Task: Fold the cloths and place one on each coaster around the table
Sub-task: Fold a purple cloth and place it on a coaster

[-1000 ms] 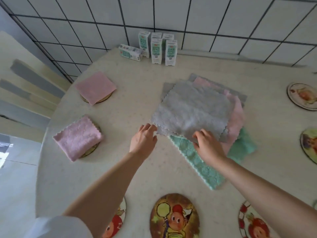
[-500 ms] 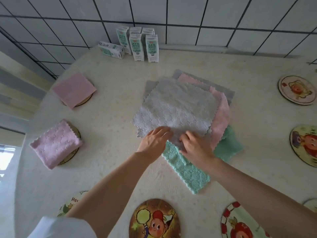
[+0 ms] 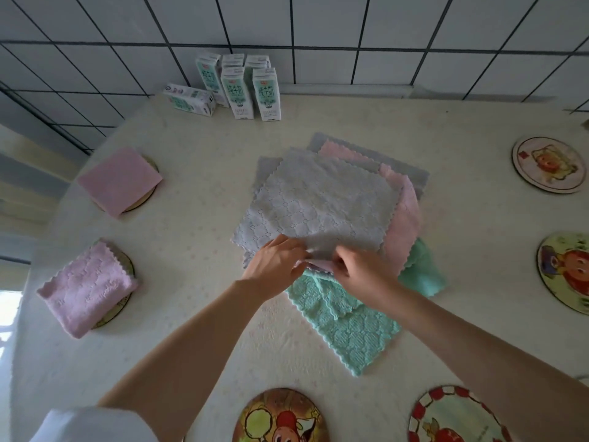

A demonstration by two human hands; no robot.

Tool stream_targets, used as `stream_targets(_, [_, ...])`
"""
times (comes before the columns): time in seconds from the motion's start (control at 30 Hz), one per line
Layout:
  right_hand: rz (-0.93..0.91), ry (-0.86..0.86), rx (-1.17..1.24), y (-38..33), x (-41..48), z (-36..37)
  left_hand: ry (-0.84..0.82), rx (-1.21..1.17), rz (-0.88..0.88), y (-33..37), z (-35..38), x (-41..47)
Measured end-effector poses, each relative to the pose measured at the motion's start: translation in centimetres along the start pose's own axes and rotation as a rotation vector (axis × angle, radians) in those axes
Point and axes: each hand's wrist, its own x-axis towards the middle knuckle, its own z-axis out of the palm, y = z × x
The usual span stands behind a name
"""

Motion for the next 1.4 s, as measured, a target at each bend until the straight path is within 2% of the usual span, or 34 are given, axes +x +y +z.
stream_targets(0.2, [-0.048,0.002,0.106,-0.1,1.4,-6.0,0.022,-0.172,-0.271,-1.3,-1.2,1.8])
stream_targets(0.4, [-0.072,0.193,0.115,-0.3,3.4,-11.6,0.064,-0.161,-0.601,-5.3,-5.6,3.6])
stream_targets(0.53, [-0.059,0.323,0.085,-1.6,4.4,-13.6,0.206,-0.203,-0.612,-6.7,-9.5,4.0])
stream_targets(0.63, [-0.065,0.444,0.103,-3.7,4.9,-14.3,0.358,-0.453,-0.670,-7.1,-13.0,4.2])
stream_targets(0.7, [-0.085,0.516,0.118,-5.4,5.1,-14.7,0.455,-0.532,-0.676,-7.3,-15.6,3.6])
stream_targets(0.77, [-0.109,0.574,0.136,-7.5,4.9,-14.7,0.519,-0.501,-0.658,-7.5,-18.1,2.2])
stream_targets(0.87, [-0.156,0.620,0.174,-10.7,3.9,-13.8,0.577,-0.282,-0.605,-7.5,-20.9,-1.7])
stream_targets(1.03, [-0.221,0.558,0.228,-14.7,-0.5,-9.4,0.548,-0.067,-0.442,-7.6,-21.5,-11.3])
stream_targets(1.2, [-0.204,0.452,0.170,-15.6,-5.4,-1.7,0.384,-0.014,-0.403,-7.0,-17.0,-21.6])
stream_targets(1.4, [-0.113,0.111,0.098,-15.3,-13.0,6.3,0.214,-0.093,-0.324,-4.3,-10.3,-31.7])
